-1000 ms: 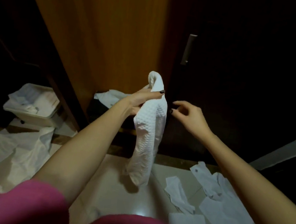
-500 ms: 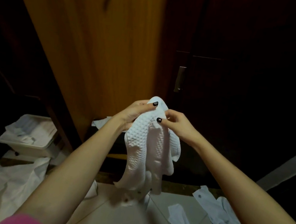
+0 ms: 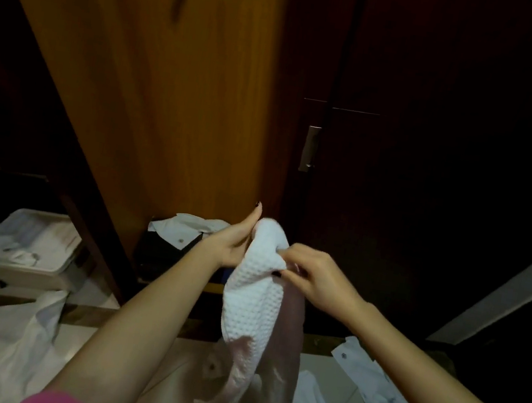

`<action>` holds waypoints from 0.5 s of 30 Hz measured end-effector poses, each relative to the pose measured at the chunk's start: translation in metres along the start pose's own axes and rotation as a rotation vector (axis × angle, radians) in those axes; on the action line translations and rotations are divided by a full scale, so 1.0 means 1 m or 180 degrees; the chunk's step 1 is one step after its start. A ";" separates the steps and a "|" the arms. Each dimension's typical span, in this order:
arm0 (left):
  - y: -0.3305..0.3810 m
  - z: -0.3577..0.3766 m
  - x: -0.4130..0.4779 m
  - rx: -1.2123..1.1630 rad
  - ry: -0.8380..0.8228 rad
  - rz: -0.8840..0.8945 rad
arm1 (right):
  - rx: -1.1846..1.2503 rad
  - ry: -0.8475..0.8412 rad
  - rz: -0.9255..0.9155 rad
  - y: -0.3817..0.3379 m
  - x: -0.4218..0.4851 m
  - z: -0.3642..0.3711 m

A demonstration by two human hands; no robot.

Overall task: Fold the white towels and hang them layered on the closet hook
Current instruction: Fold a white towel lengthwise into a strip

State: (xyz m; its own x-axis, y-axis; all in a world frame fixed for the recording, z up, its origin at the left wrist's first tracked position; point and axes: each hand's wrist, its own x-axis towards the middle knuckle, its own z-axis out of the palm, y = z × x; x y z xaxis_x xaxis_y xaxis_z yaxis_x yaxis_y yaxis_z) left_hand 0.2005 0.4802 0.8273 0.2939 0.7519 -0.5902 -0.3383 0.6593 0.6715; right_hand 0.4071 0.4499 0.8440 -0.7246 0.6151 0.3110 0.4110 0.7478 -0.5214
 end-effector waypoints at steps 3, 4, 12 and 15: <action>0.003 0.009 0.009 0.0363 -0.0189 0.0190 | -0.0125 -0.0207 -0.0114 0.002 -0.011 0.006; 0.006 0.014 0.009 0.0566 -0.0233 0.0288 | -0.0135 -0.0217 -0.0127 0.003 -0.014 0.007; 0.021 0.039 0.003 0.1329 -0.0496 0.1185 | 0.0701 0.0337 0.0960 0.028 -0.011 -0.016; 0.023 0.051 -0.008 0.1622 -0.0950 0.1234 | 0.1107 0.0029 0.1483 0.043 0.002 -0.035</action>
State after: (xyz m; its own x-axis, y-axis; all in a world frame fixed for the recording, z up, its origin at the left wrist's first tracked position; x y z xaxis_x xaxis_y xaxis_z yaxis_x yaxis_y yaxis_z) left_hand 0.2358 0.4898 0.8703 0.4941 0.8532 -0.1669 -0.0290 0.2080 0.9777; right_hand 0.4431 0.4919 0.8498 -0.5055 0.8628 -0.0078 0.4782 0.2726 -0.8349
